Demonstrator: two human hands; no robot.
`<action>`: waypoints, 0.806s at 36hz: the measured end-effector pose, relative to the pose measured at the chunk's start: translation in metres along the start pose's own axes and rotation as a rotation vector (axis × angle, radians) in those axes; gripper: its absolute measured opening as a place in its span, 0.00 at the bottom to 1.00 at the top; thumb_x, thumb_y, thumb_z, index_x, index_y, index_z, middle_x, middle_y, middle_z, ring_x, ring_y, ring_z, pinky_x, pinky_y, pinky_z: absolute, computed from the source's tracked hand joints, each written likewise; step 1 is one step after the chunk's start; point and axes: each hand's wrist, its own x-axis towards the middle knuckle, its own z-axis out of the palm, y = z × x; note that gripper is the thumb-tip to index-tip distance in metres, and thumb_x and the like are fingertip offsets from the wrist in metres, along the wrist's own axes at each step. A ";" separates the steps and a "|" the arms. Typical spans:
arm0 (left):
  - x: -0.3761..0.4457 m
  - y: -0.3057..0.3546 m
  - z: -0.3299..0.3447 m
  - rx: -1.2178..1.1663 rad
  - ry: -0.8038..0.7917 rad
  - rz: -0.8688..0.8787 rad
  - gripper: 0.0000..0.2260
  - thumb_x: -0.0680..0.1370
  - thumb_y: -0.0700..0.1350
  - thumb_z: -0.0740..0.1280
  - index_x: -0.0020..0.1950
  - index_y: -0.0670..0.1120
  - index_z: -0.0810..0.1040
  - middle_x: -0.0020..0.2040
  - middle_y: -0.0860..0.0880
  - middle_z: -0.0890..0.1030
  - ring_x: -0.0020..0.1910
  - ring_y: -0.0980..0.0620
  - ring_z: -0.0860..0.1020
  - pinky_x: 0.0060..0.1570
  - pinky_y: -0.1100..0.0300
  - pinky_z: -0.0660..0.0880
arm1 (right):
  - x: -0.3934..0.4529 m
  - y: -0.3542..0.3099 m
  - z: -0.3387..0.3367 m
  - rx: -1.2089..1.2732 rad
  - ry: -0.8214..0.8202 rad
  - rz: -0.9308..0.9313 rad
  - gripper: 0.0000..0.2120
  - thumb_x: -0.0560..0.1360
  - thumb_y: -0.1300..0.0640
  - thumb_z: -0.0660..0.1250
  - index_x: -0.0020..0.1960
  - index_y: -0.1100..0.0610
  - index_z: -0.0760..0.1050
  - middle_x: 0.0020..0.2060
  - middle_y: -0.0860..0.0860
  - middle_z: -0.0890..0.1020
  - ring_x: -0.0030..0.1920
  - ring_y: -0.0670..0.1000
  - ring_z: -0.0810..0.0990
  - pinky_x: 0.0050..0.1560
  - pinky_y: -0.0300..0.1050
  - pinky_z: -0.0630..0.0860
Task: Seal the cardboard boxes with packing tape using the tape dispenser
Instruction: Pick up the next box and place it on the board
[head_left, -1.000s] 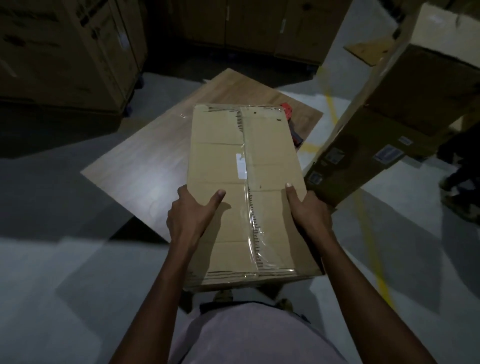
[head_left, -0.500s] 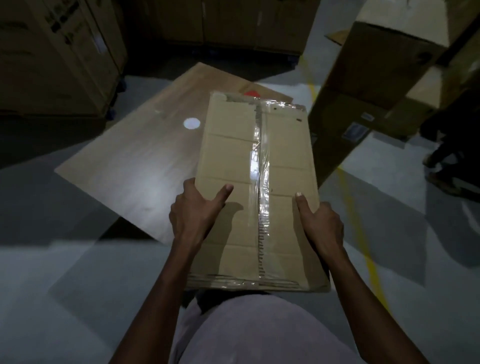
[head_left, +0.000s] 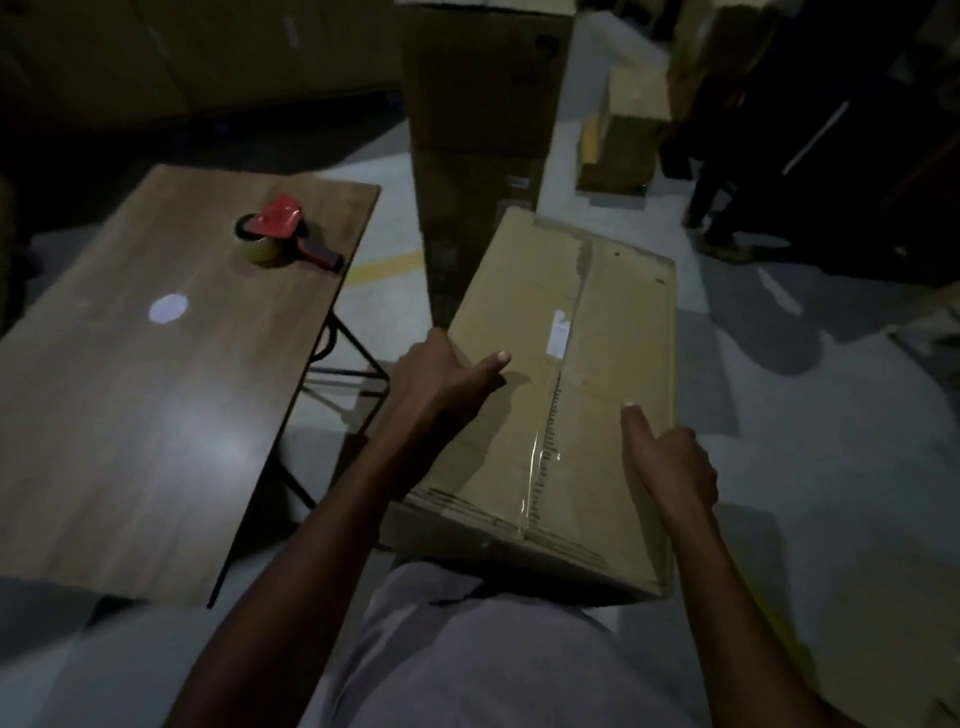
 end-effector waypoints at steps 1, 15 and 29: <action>0.009 0.009 0.009 -0.011 -0.035 0.018 0.35 0.68 0.75 0.68 0.61 0.48 0.75 0.53 0.47 0.83 0.49 0.44 0.81 0.48 0.48 0.81 | 0.009 0.002 -0.003 0.002 -0.003 0.030 0.44 0.79 0.28 0.58 0.75 0.66 0.68 0.70 0.64 0.76 0.66 0.66 0.77 0.66 0.59 0.75; 0.212 0.099 0.132 -0.123 -0.456 0.022 0.28 0.73 0.67 0.72 0.60 0.46 0.79 0.51 0.46 0.84 0.49 0.44 0.83 0.53 0.45 0.82 | 0.204 -0.041 -0.004 -0.013 0.029 0.232 0.40 0.79 0.28 0.58 0.67 0.64 0.76 0.64 0.62 0.81 0.60 0.64 0.81 0.61 0.56 0.79; 0.386 0.110 0.327 -0.299 -0.553 -0.047 0.34 0.75 0.44 0.77 0.75 0.40 0.64 0.69 0.40 0.75 0.67 0.41 0.74 0.67 0.44 0.73 | 0.470 -0.030 0.080 0.043 -0.101 0.323 0.37 0.82 0.37 0.63 0.74 0.68 0.68 0.72 0.64 0.74 0.69 0.65 0.77 0.66 0.55 0.76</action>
